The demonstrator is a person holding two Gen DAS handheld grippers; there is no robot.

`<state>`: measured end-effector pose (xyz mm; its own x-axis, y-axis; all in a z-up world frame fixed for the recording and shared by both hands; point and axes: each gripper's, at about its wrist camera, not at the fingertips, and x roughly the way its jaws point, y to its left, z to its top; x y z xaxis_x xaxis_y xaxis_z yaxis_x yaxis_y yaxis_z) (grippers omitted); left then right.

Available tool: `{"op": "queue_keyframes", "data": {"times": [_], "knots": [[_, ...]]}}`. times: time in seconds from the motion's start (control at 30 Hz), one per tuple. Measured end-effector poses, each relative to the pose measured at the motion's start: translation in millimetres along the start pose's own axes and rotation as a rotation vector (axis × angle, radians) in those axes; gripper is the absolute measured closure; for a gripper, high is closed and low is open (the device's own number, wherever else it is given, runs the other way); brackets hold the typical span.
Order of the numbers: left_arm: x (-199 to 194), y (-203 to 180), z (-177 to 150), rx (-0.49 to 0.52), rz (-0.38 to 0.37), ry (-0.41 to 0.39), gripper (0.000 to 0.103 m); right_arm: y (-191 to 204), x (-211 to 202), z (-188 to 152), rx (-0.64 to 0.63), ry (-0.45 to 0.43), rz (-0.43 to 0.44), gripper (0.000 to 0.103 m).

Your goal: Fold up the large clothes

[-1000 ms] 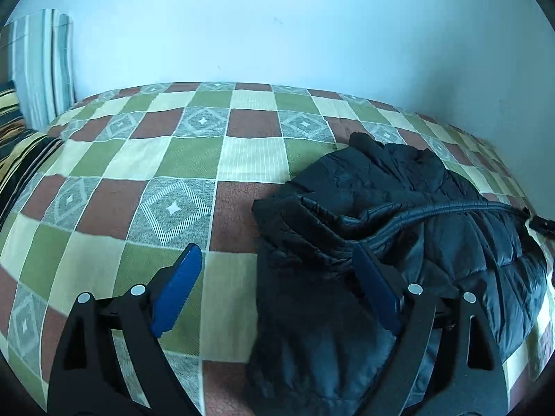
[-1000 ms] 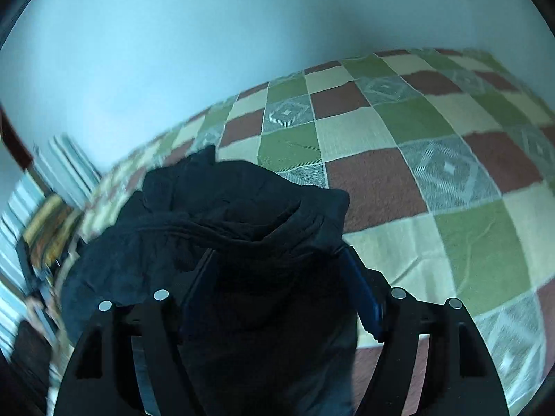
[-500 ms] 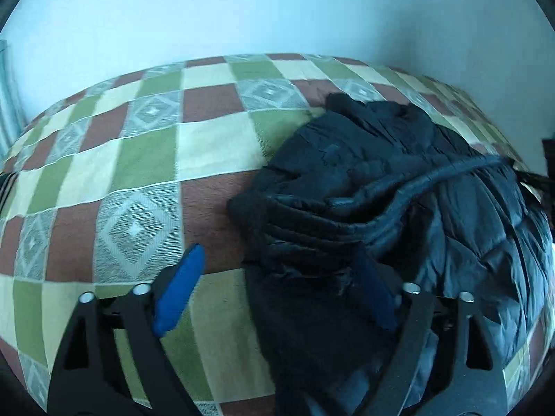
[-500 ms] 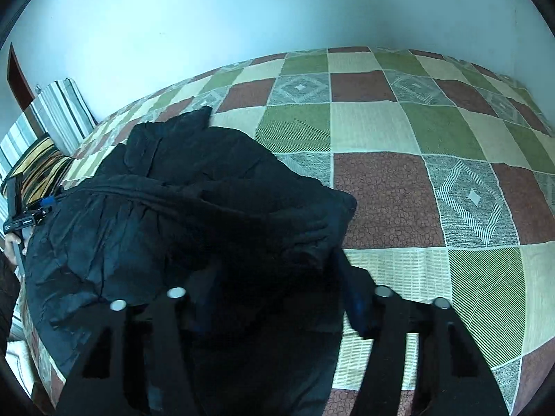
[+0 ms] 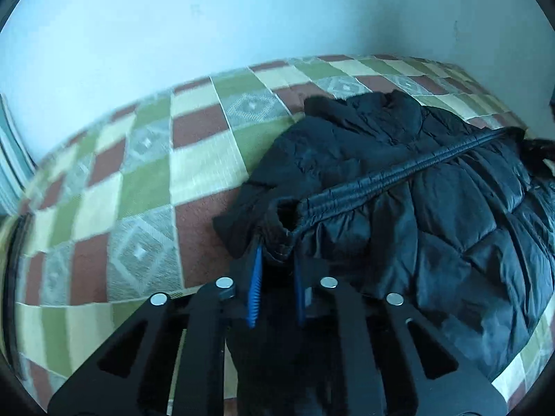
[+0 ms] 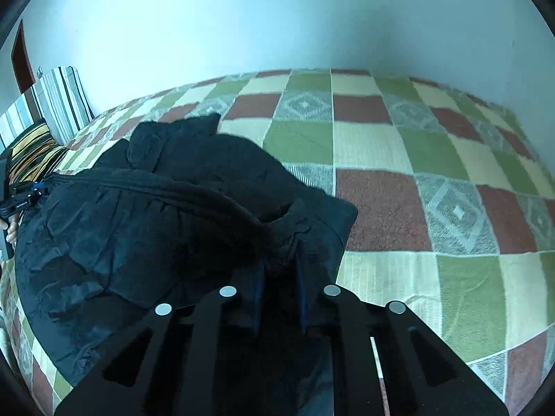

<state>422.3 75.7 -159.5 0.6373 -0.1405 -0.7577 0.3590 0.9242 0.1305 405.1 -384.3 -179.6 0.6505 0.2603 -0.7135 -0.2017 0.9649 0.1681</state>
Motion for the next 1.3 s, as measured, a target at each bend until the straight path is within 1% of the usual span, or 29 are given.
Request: {"op": "queue_keyframes", "data": {"times": [0.1, 0.13, 0.23, 0.3, 0.4, 0.47, 0.5, 0.6, 0.7, 0.83, 0.93, 1.1, 1.3], "knots": [[-17, -6, 11, 0.011, 0.064, -0.041, 0.090, 5, -18, 10, -0.010, -0.053, -0.010, 0.090], [-26, -7, 18, 0.006, 0.088, -0.068, 0.090, 7, -22, 14, -0.012, -0.067, -0.014, 0.090], [-38, -1, 41, -0.022, 0.141, -0.122, 0.090, 11, -30, 35, -0.016, -0.116, -0.029, 0.090], [-39, 4, 58, -0.041, 0.172, -0.141, 0.090, 12, -28, 54, -0.011, -0.144, -0.043, 0.090], [-29, 14, 85, -0.071, 0.220, -0.144, 0.090, 13, -17, 78, 0.001, -0.166, -0.061, 0.090], [-17, 19, 98, -0.082, 0.257, -0.137, 0.090, 13, -3, 97, 0.013, -0.170, -0.075, 0.090], [-8, 21, 105, -0.088, 0.274, -0.129, 0.090, 13, 8, 107, 0.022, -0.164, -0.085, 0.090], [22, 26, 115, -0.100, 0.310, -0.090, 0.090, 14, 41, 120, 0.034, -0.131, -0.106, 0.090], [56, 29, 115, -0.101, 0.337, -0.034, 0.090, 12, 77, 122, 0.045, -0.072, -0.131, 0.090], [98, 31, 104, -0.107, 0.361, 0.042, 0.090, 10, 118, 114, 0.049, 0.003, -0.153, 0.090], [116, 30, 95, -0.109, 0.367, 0.066, 0.088, 5, 140, 106, 0.058, 0.051, -0.158, 0.090], [143, 27, 79, -0.096, 0.379, 0.096, 0.087, 1, 162, 96, 0.068, 0.090, -0.162, 0.087], [158, 24, 75, -0.089, 0.388, 0.122, 0.085, 2, 165, 96, 0.063, 0.105, -0.171, 0.083]]}}
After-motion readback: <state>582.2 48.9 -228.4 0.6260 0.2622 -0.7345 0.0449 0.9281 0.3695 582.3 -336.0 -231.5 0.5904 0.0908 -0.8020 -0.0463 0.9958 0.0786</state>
